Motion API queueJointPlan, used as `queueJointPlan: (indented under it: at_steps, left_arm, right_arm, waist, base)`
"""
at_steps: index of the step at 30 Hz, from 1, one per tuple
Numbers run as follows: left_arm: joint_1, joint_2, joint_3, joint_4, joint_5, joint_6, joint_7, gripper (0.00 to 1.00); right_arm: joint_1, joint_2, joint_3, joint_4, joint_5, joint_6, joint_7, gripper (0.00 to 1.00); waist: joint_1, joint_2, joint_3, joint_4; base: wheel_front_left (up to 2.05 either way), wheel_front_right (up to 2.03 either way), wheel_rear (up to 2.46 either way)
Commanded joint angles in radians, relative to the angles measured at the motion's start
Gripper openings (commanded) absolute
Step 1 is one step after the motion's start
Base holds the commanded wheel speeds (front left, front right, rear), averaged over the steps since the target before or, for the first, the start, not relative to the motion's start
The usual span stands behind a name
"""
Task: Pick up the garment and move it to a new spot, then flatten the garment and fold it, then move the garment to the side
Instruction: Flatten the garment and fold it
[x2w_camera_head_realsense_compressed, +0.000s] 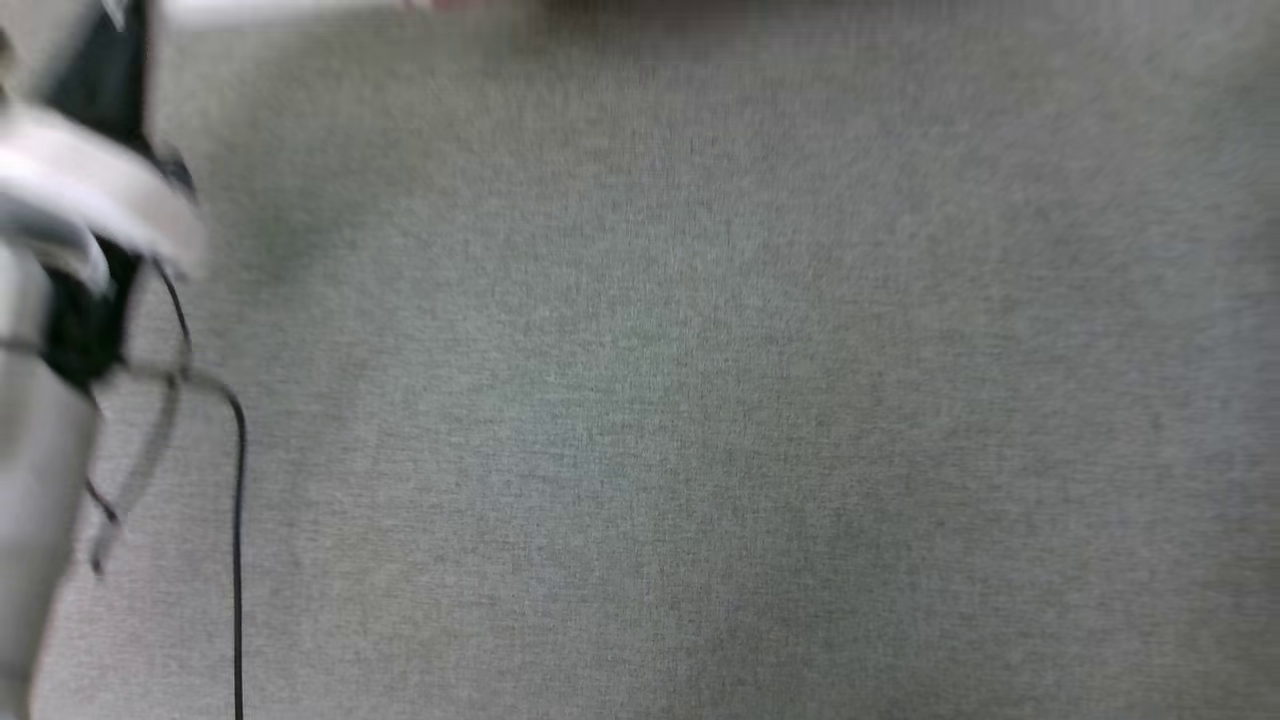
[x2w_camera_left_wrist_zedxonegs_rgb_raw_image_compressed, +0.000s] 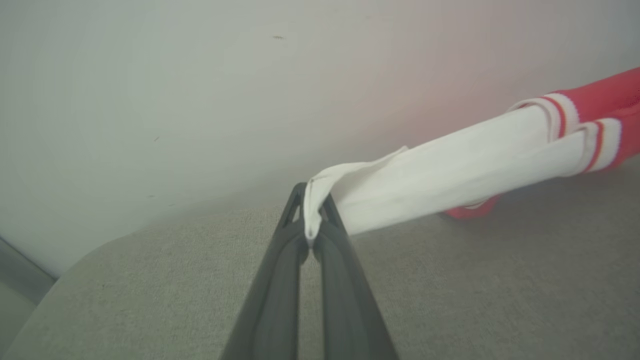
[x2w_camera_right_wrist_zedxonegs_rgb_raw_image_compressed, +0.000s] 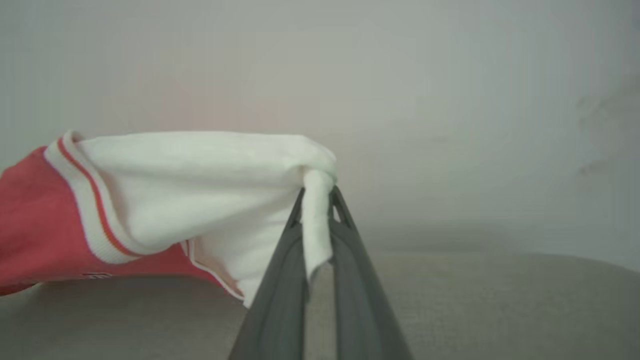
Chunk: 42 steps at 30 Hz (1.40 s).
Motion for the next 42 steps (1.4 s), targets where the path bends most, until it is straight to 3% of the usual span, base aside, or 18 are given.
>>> queueJointPlan:
  at_steps: [1,11,17,27,42]
  left_arm:
    - [0.1,0.008,-0.002,-0.02,-0.013,0.022,0.002,0.0]
    - [0.46,0.028,-0.003,-0.129,-0.092,0.088,0.042,0.0]
    - [0.611,0.04,-0.027,-0.169,-0.109,0.104,0.066,0.0]
    - [0.793,0.069,-0.067,-0.26,-0.12,0.132,0.116,0.0]
    - [1.041,0.133,-0.098,-0.487,-0.169,0.219,0.217,0.0]
  right_arm:
    - [0.094,-0.029,0.014,-0.03,0.045,-0.005,0.0,0.0]
    - [0.508,-0.134,0.089,-0.202,0.225,-0.005,0.074,0.0]
    - [0.693,-0.191,0.145,-0.29,0.282,-0.005,0.109,0.0]
    - [0.87,-0.281,0.272,-0.42,0.303,-0.004,0.164,0.0]
    - [1.118,-0.429,0.31,-0.541,0.421,-0.004,0.294,0.0]
  waist:
    - [0.0,0.0,-0.072,-0.004]
    - [0.0,0.0,-0.201,-0.013]
    - [0.0,0.0,-0.263,-0.021]
    - [0.0,0.0,-0.355,-0.03]
    - [0.0,0.0,-0.437,-0.023]
  base:
    - [0.0,0.0,0.0]
    - [0.0,0.0,0.0]
    - [0.0,0.0,0.0]
    - [0.0,0.0,0.0]
    - [0.0,0.0,0.0]
